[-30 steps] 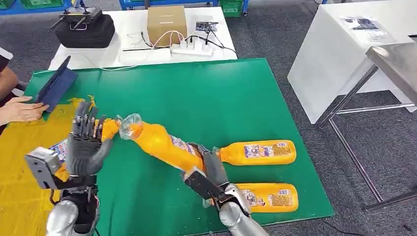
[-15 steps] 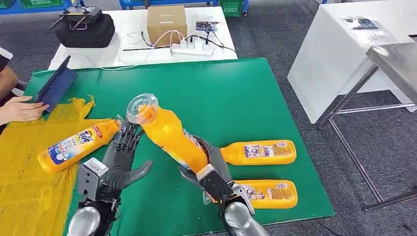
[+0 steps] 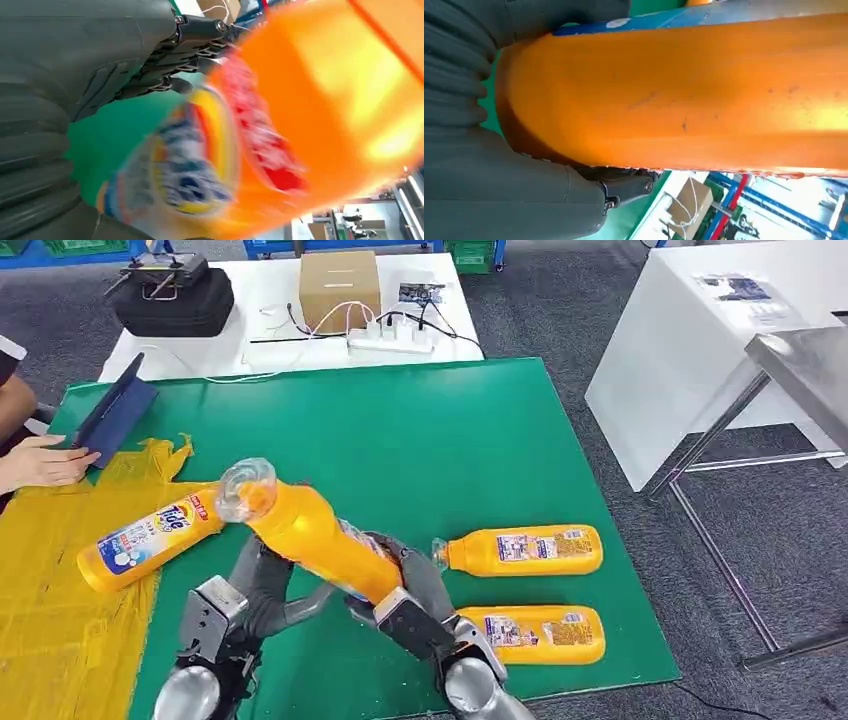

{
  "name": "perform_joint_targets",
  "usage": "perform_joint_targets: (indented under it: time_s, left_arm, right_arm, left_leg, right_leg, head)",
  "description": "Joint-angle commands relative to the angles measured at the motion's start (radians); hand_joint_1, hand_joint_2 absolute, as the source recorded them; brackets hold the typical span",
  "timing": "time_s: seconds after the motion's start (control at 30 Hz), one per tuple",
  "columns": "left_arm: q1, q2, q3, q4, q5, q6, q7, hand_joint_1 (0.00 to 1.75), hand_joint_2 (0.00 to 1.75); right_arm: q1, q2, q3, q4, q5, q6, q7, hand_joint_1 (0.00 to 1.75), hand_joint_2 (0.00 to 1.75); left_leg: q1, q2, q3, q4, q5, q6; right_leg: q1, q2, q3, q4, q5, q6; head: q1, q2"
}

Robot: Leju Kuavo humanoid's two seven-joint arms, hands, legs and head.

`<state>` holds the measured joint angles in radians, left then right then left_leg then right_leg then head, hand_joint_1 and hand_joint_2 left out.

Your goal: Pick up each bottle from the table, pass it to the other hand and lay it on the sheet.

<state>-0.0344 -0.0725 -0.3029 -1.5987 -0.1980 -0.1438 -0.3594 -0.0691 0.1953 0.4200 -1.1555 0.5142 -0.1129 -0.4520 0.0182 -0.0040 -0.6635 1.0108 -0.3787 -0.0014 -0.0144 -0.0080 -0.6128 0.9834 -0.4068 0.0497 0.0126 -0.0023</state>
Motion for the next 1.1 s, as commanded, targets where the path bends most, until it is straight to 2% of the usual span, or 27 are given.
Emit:
perform_joint_targets:
  time_s: [0.03, 0.2, 0.5, 0.53, 0.57, 0.9, 1.1]
  left_arm:
    - [-0.014, 0.027, -0.041, 0.013, -0.004, 0.001, 0.002, 0.0, 1.75]
    - [-0.017, 0.017, -0.061, 0.017, -0.003, -0.004, 0.001, 0.0, 1.75]
    - [-0.015, 0.002, -0.073, 0.022, 0.007, -0.005, -0.002, 0.0, 1.75]
    - [-0.014, -0.003, -0.075, 0.025, 0.008, -0.004, -0.003, 0.33, 1.75]
    - [-0.012, -0.01, -0.075, 0.027, 0.008, 0.003, -0.003, 1.75, 1.75]
    - [-0.022, -0.034, -0.1, 0.096, -0.004, 0.025, -0.003, 1.75, 1.75]
    - [-0.021, -0.032, -0.097, 0.086, -0.017, 0.038, -0.008, 1.75, 1.75]
  right_arm:
    - [-0.038, -0.007, 0.06, 0.117, 0.037, -0.013, 0.015, 1.75, 1.75]
    - [-0.052, 0.009, 0.097, 0.204, 0.078, -0.043, 0.023, 1.75, 1.75]
    - [-0.052, 0.009, 0.103, 0.205, 0.093, -0.057, 0.026, 1.75, 1.75]
    - [-0.049, 0.008, 0.109, 0.202, 0.102, -0.062, 0.027, 1.75, 1.75]
    - [-0.048, 0.009, 0.111, 0.199, 0.104, -0.063, 0.026, 1.75, 1.75]
    - [-0.001, -0.006, 0.16, 0.053, 0.119, -0.077, 0.018, 1.75, 1.75]
    - [0.007, -0.011, 0.152, 0.03, 0.113, -0.09, 0.015, 1.75, 1.75]
  left_leg:
    - [0.0, 0.001, 0.004, -0.001, -0.001, 0.001]
    - [0.0, 0.001, 0.005, -0.001, -0.002, 0.001]
    - [0.0, 0.0, 0.006, -0.001, -0.002, 0.001]
    - [0.0, 0.0, 0.005, -0.001, -0.002, 0.001]
    - [0.0, 0.0, 0.003, -0.001, -0.001, 0.001]
    - [-0.001, -0.001, 0.005, 0.0, -0.002, 0.001]
    - [-0.001, -0.001, 0.005, 0.0, -0.002, 0.001]
  right_leg:
    - [0.0, 0.001, 0.004, -0.001, -0.001, -0.002]
    - [0.0, 0.001, 0.005, -0.001, -0.001, -0.002]
    - [0.0, 0.0, 0.006, -0.001, -0.002, -0.002]
    - [0.0, 0.0, 0.005, -0.001, -0.002, -0.002]
    - [0.0, 0.0, 0.003, -0.001, -0.001, -0.001]
    - [0.0, -0.001, 0.004, 0.0, -0.002, -0.002]
    - [0.0, -0.001, 0.004, 0.0, -0.002, -0.002]
  head:
    - [0.0, 0.0]
    - [0.0, 0.0]
    - [0.0, 0.0]
    - [0.0, 0.0]
    - [0.0, 0.0]
    - [0.0, 0.0]
    - [0.0, 0.0]
